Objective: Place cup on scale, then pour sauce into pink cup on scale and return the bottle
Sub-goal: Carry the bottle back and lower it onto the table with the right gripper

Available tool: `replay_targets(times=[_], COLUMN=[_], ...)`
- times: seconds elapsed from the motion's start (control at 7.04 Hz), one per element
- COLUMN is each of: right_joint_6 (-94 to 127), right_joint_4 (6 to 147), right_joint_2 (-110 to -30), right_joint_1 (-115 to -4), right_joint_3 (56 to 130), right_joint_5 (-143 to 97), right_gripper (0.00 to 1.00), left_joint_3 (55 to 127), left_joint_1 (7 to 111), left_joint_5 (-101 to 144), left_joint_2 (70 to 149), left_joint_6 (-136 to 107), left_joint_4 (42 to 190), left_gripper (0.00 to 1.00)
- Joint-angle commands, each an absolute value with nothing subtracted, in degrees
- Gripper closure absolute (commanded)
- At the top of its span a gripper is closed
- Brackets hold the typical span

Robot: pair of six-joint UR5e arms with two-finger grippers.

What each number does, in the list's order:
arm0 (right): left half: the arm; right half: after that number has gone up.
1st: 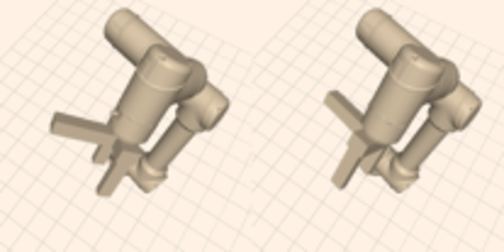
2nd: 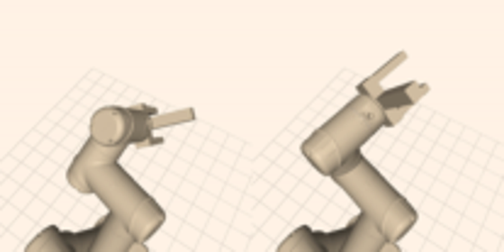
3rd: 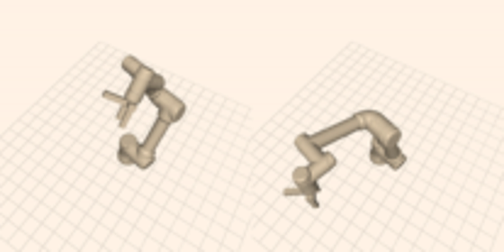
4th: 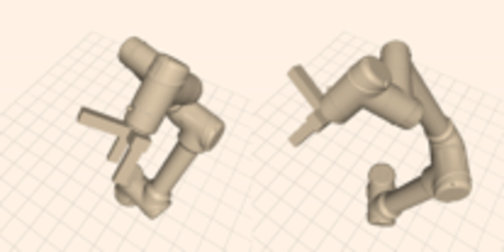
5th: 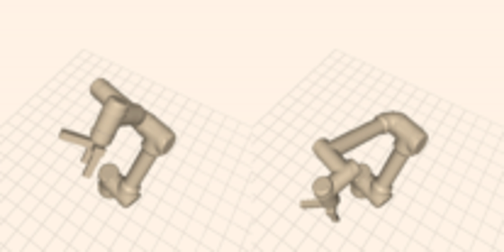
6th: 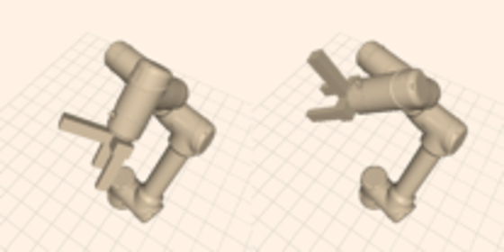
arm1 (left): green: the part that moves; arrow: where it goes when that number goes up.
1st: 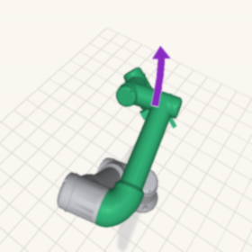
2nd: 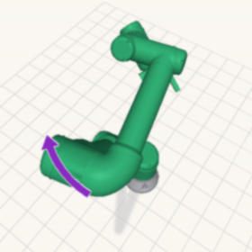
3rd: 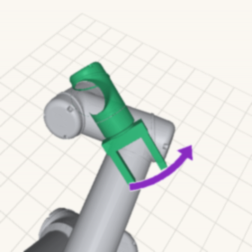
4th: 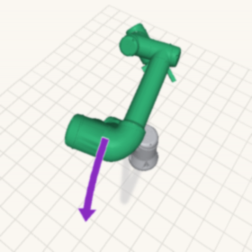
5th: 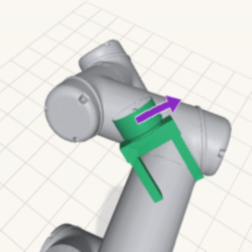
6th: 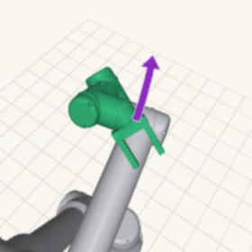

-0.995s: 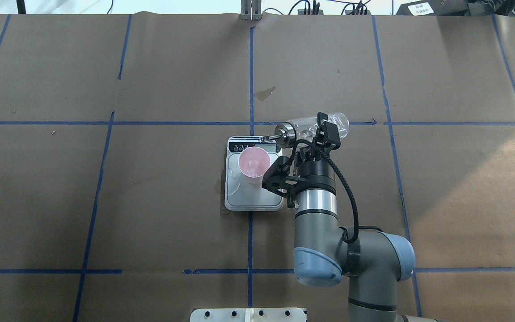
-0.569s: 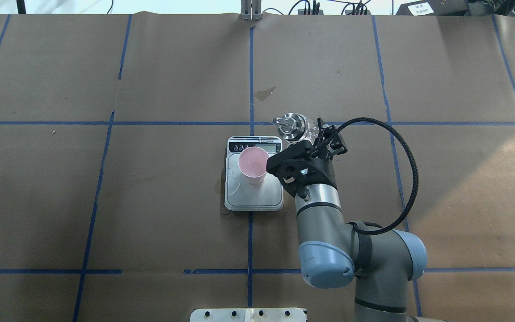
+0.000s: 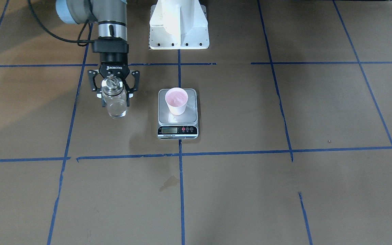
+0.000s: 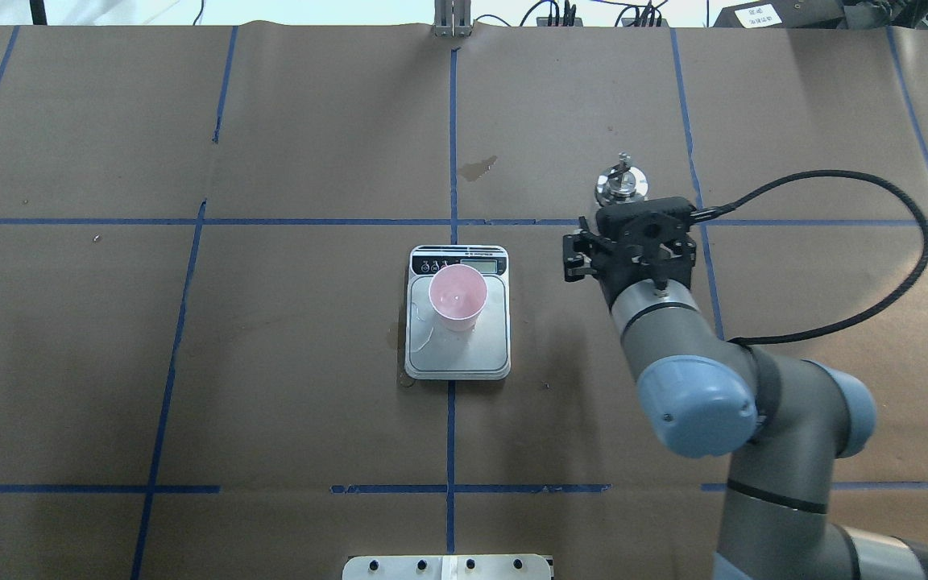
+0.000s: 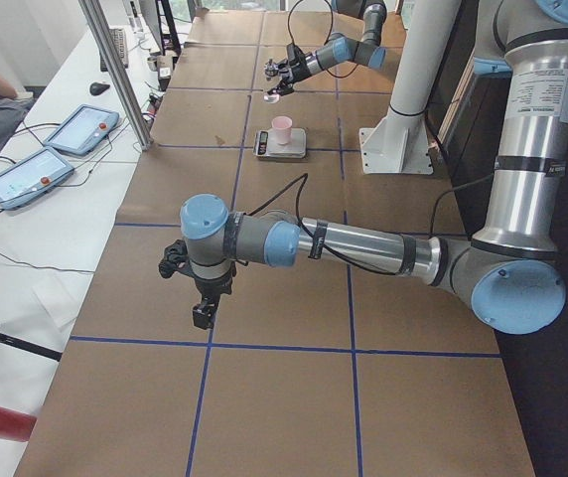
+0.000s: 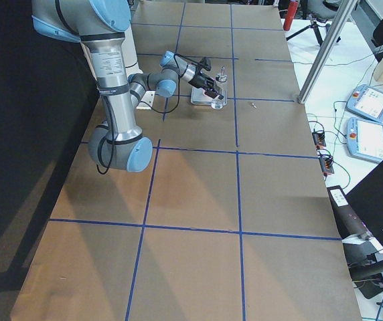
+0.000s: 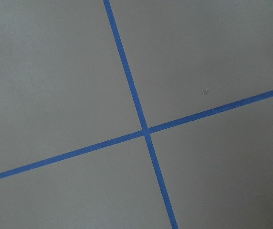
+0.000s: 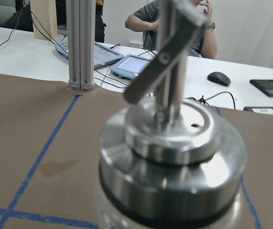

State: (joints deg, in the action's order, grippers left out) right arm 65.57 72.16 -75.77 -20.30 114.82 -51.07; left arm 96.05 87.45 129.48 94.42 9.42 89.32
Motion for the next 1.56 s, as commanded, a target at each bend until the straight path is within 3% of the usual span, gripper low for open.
replay_targets(times=[0.0, 0.43, 1.42], right_joint_6=[66.54, 66.1, 60.73], right_joint_4=[46.38, 34.81, 35.42], right_joint_2=[-88.64, -92.46, -94.04], right_joint_1=[-21.62, -21.45, -21.53], right_joint_3=[111.05, 101.45, 101.25], right_joint_5=[-54.32, -53.79, -52.56], right_gripper=[1.0, 1.0, 1.0], left_joint_3=[96.42, 96.77, 96.85], left_joint_1=[87.54, 87.54, 87.54], left_joint_5=[129.46, 129.46, 129.55], left_joint_2=[94.57, 94.48, 94.39], left_joint_6=[9.4, 9.4, 9.4], left_joint_4=[89.3, 89.3, 89.3], left_gripper=[0.0, 0.0, 0.0])
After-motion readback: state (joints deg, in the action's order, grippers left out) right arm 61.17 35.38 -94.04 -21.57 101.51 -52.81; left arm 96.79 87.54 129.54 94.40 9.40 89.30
